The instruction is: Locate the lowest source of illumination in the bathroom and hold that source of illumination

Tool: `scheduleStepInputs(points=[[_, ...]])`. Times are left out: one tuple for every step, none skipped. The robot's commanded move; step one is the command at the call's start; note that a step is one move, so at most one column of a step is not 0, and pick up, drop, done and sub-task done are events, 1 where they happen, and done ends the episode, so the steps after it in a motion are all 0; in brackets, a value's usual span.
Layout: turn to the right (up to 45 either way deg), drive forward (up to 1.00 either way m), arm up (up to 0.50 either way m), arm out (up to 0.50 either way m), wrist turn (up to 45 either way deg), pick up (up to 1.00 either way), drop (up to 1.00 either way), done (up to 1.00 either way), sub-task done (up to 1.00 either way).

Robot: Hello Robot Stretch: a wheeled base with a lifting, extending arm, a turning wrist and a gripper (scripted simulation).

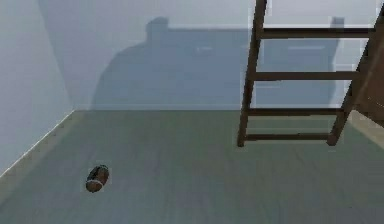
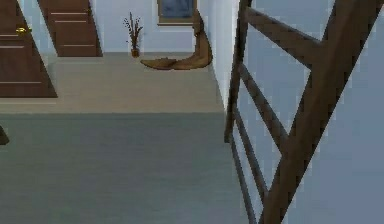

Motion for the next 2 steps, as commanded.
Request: scheduleStepInputs(points=[[0.0, 1.0, 0.0, 0.0, 0.0, 0.0, 0.0, 0.0, 0.0], [3.0, 0.0, 0.0, 0.0, 0.0, 0.0, 0.0, 0.0, 0.0]])
